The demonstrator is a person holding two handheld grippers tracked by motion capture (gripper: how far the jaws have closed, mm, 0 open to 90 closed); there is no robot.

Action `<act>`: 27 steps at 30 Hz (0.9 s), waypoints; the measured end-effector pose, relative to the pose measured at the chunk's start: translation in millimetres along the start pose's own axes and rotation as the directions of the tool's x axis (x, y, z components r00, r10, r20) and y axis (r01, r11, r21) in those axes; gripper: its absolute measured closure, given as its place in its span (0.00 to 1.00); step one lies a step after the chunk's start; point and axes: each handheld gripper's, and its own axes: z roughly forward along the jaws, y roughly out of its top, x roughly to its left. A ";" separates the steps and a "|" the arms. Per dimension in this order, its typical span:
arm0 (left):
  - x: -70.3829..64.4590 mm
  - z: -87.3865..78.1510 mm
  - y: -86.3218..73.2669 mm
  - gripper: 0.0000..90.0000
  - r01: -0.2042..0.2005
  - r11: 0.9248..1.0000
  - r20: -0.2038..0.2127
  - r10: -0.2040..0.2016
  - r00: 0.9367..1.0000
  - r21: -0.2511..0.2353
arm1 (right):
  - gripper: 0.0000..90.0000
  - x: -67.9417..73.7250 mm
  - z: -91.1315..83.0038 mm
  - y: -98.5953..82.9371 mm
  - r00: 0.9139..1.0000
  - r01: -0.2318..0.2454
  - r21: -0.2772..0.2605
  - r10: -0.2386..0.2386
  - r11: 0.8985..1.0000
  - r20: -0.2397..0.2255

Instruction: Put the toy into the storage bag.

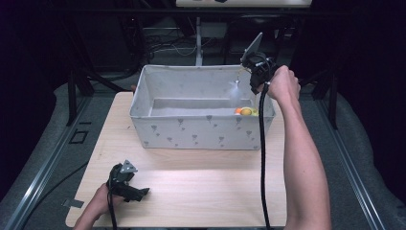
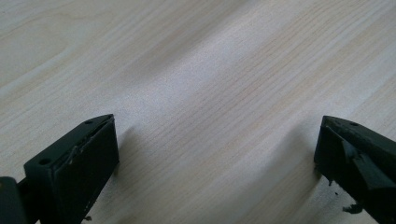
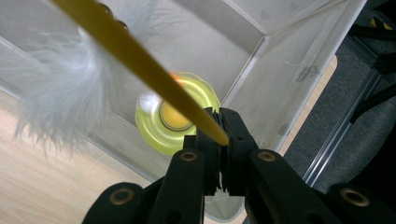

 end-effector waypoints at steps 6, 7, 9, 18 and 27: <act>-0.1 0.0 0.0 0.00 0.001 1.000 0.000 -0.001 1.000 0.001 | 0.97 -0.5 8.7 -6.8 1.000 0.002 0.010 -0.002 1.000 -0.003; -0.1 0.0 0.0 0.00 0.001 1.000 0.000 -0.001 1.000 0.001 | 0.97 -0.7 10.1 -7.9 1.000 0.004 0.014 -0.004 1.000 -0.003; -0.2 0.0 0.0 0.00 0.002 1.000 0.000 -0.002 1.000 0.002 | 0.97 -1.2 12.6 -10.4 1.000 0.004 0.018 -0.004 1.000 -0.005; -0.3 0.0 0.1 0.00 0.003 1.000 0.000 -0.003 1.000 0.002 | 0.97 -1.8 25.3 -22.7 1.000 0.001 0.037 0.000 0.999 -0.013; -0.6 0.0 0.1 0.00 0.005 1.000 -0.001 -0.005 1.000 0.002 | 0.97 -4.3 39.6 -36.3 0.999 -0.016 0.054 0.017 0.998 -0.031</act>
